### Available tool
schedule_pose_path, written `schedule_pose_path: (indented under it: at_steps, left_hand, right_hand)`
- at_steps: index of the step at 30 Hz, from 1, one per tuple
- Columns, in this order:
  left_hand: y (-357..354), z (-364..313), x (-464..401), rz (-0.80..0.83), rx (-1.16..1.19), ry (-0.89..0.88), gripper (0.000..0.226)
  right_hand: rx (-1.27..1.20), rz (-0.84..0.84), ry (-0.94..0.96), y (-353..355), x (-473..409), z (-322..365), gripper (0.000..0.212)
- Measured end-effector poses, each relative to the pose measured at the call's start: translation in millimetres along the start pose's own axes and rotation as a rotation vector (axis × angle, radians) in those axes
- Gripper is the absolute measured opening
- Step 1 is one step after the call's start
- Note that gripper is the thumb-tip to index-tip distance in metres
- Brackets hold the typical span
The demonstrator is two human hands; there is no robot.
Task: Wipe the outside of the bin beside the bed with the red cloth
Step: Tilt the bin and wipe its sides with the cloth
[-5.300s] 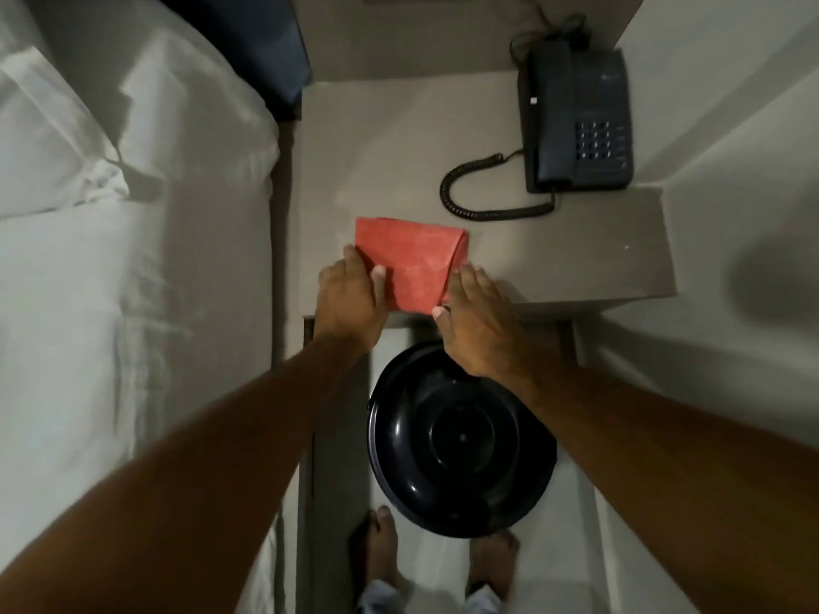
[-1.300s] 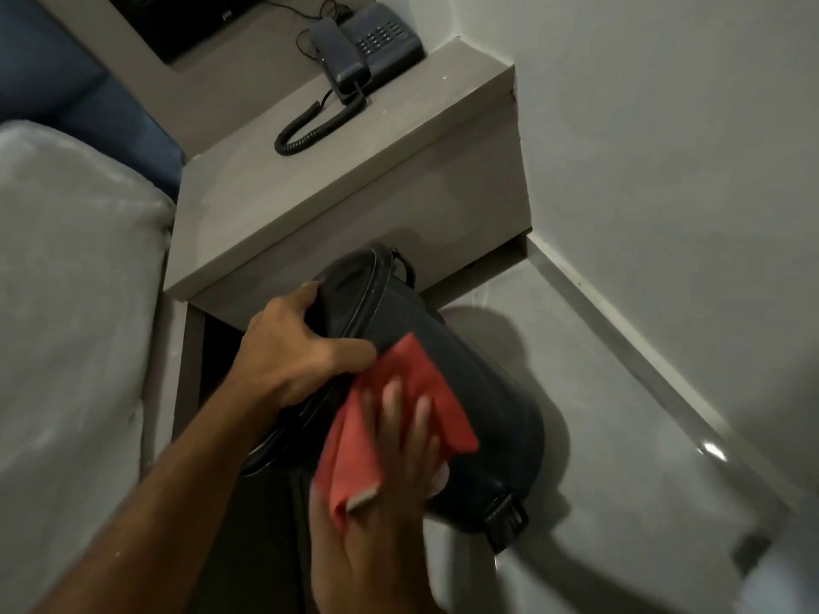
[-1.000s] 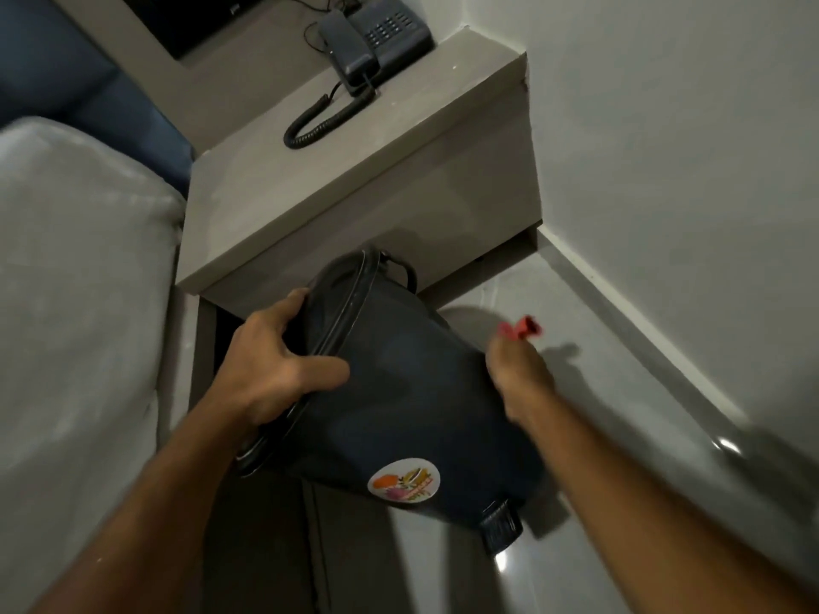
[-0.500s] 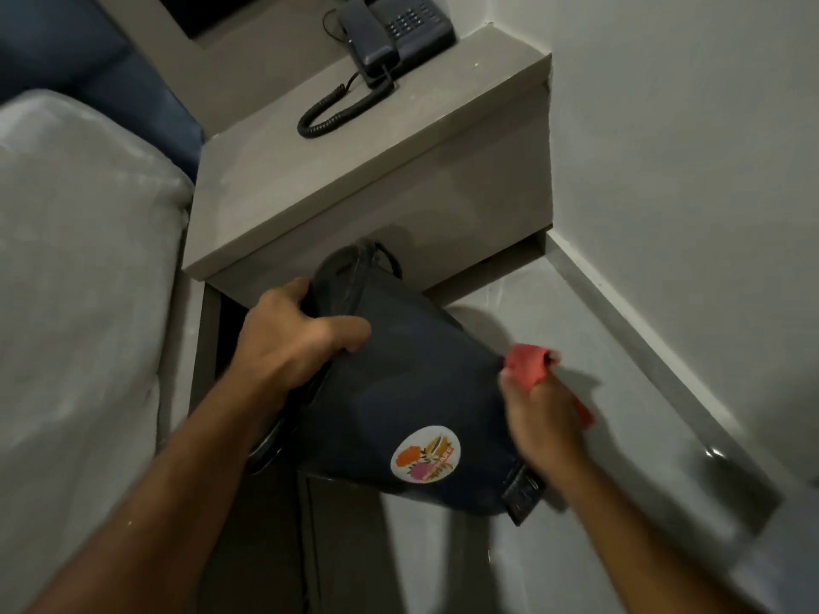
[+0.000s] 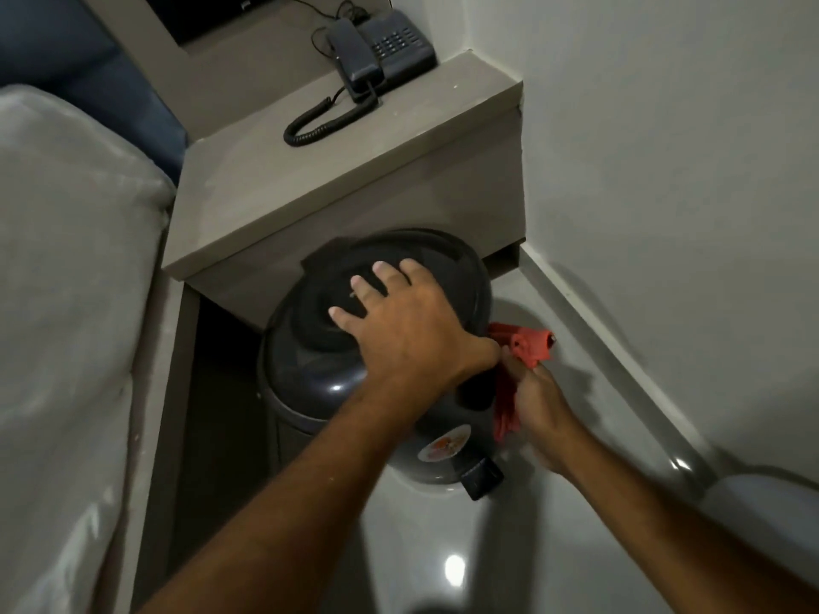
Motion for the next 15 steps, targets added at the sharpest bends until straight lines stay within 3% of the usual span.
schedule_pose_path:
  at_steps: [5, 8, 10, 12, 15]
  left_hand:
    - [-23.6, -15.0, 7.3, 0.020, -0.011, 0.036, 0.137]
    - [-12.8, -2.4, -1.1, 0.160, -0.023, -0.074, 0.149]
    - [3.3, 27.1, 1.4, 0.305, -0.163, -0.286, 0.157]
    - [17.1, 68.3, 14.2, 0.316, -0.424, -0.474, 0.162]
    - [24.2, 115.8, 30.3, 0.235, -0.569, -0.429, 0.156]
  right_hand:
    - [-0.228, -0.049, -0.168, 15.9, 0.4, -2.7, 0.039]
    - [-0.287, -0.135, -0.205, 25.8, -1.7, 1.8, 0.038]
    - [-0.336, -0.192, -0.197, 36.1, -2.4, 2.9, 0.034]
    - [-0.393, -0.226, -0.201, 46.2, -5.2, 1.7, 0.027]
    - [-0.437, -0.243, -0.222, 51.1, -5.5, 2.3, 0.045]
Point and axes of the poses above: each hand's wrist, its own x-axis away from the middle knuckle, its own y-axis out of the back of the hand, z = x × y, the point moved 4 cm from there along -x, towards the middle knuckle, and after that the axes turned 11 degrees about x, right-handed, at the moved point
